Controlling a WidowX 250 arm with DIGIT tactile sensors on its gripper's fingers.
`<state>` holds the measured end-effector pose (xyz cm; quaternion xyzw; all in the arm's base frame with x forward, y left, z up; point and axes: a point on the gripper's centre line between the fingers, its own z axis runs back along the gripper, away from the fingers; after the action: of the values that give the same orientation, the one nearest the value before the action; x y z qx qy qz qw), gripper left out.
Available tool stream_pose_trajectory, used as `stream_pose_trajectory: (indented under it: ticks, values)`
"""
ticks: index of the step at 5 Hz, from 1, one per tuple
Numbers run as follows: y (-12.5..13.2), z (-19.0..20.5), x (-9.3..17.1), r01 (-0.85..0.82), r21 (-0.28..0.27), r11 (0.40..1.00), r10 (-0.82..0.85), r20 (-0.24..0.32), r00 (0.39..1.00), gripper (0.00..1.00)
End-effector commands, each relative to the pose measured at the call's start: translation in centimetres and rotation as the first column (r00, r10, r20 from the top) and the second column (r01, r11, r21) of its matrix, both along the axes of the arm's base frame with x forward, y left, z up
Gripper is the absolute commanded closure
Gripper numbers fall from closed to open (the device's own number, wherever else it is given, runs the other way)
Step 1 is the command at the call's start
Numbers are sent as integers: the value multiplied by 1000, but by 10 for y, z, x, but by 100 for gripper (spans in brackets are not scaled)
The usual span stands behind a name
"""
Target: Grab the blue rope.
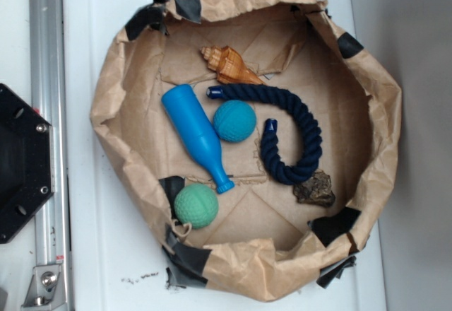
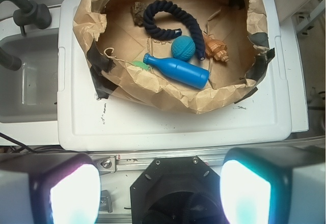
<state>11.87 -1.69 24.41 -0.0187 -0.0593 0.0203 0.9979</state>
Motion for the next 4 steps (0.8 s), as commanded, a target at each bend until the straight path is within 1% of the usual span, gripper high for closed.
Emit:
stream_pose_trajectory:
  ticks: [1,2,3,4]
  values:
    - [0,0,0,0,0,1000,0,0,1000,0]
    - [18,-41,50,238,59,969,-245,152,958,0]
    - [26,-60,99,424,162,891,-450,200,870,0]
    - [38,-83,119,442,167,881,-471,229,852,0]
